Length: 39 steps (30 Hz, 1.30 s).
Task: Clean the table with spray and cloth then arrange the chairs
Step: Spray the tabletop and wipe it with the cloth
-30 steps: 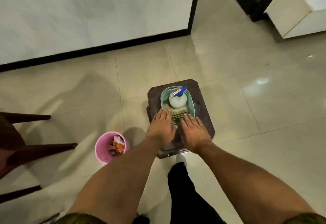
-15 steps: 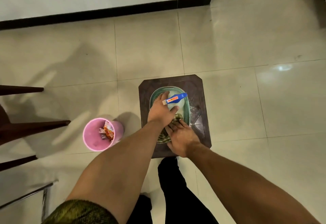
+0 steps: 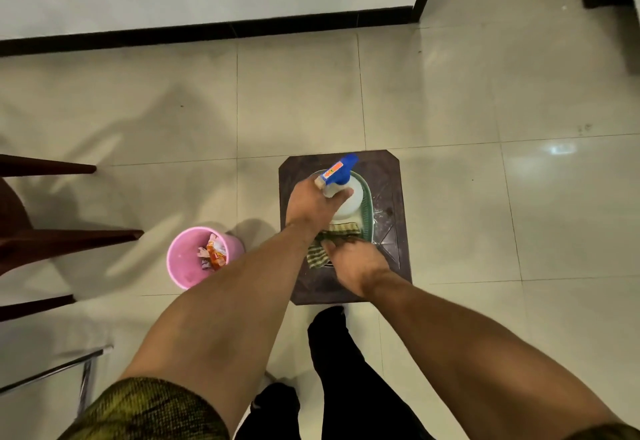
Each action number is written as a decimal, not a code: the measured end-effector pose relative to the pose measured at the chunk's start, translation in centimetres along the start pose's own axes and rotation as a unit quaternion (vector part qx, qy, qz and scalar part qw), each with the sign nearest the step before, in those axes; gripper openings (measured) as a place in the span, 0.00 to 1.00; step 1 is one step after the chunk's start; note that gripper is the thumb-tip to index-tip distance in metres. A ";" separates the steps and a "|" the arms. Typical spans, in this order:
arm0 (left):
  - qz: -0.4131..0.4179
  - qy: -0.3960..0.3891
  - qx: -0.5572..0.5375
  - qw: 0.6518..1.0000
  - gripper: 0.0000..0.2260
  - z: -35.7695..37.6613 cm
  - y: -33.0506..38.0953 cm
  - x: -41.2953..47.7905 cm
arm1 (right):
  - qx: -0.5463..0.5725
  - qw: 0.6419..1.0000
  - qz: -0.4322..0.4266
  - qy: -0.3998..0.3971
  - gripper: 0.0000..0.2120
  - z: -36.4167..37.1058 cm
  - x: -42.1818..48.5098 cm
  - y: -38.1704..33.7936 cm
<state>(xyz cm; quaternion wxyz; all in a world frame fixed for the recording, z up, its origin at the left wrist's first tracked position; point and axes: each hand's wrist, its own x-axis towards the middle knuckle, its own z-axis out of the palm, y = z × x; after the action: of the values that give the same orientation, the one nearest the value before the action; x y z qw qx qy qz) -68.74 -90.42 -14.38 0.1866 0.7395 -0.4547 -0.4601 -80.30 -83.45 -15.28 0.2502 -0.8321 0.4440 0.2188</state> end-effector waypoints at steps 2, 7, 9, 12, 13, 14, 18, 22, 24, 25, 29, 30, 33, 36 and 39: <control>0.013 0.017 -0.031 0.999 0.10 -1.3 0.7 -1.2 | 0.011 0.999 0.026 0.029 0.20 -0.5 -1.0 -0.7; 0.060 0.085 -0.084 0.991 0.11 -6.2 2.4 -4.6 | 0.059 0.991 0.066 0.104 0.21 -3.9 -4.2 -3.0; 0.086 0.110 -0.064 0.988 0.13 -8.6 2.7 -6.3 | 0.076 0.987 0.078 0.120 0.18 -5.4 -5.4 -4.5; 0.115 0.143 -0.032 0.983 0.15 -12.7 1.8 -9.2 | 0.088 0.985 0.075 0.125 0.15 -7.5 -6.6 -7.8; 0.123 0.155 -0.026 0.980 0.16 -14.6 0.8 -10.7 | 0.071 0.989 0.062 0.115 0.15 -8.2 -7.3 -9.7; 0.128 0.162 -0.015 0.978 0.16 -15.7 0.3 -11.5 | 0.052 0.992 0.055 0.103 0.14 -8.9 -7.5 -10.6; 0.122 0.188 0.039 0.974 0.17 -22.1 -4.6 -17.1 | -0.022 0.995 0.049 0.082 0.13 -10.6 -9.1 -17.9; 0.096 0.225 0.056 0.968 0.19 -27.6 -11.4 -23.2 | -0.043 0.993 0.002 0.114 0.13 -10.3 -8.6 -26.8; 0.079 0.247 0.044 0.965 0.20 -30.4 -15.6 -26.7 | -0.049 0.992 -0.035 0.113 0.14 -9.7 -8.2 -31.9; 0.066 0.253 0.042 0.964 0.20 -31.4 -17.5 -28.4 | -0.062 0.991 -0.049 0.110 0.14 -9.5 -8.1 -34.1; 0.020 0.293 0.019 0.956 0.16 -35.5 -24.7 -35.2 | -0.168 0.971 -0.133 0.103 0.15 -8.6 -7.5 -43.4; 0.007 0.306 0.009 0.952 0.14 -36.4 -26.6 -36.6 | -0.191 0.964 -0.153 0.102 0.15 -8.4 -7.4 -45.7; -0.032 0.351 -0.026 0.935 0.15 -39.1 -32.6 -41.6 | -0.231 0.940 -0.225 0.116 0.13 -7.5 -7.0 -53.8; -0.068 0.399 -0.067 0.912 0.17 -41.0 -36.9 -44.9 | -0.251 0.919 -0.271 0.137 0.13 -6.7 -6.6 -60.2; -0.121 0.448 -0.118 0.878 0.15 -42.7 -41.1 -48.5 | -0.280 0.889 -0.335 0.139 0.14 -5.3 -6.4 -66.7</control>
<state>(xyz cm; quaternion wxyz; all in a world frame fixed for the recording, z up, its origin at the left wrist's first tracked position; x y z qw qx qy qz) -19.73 -34.25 3.51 0.3993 0.8881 -0.1721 -0.1491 -26.20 -50.60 7.37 0.0015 -0.9888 0.0893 0.1196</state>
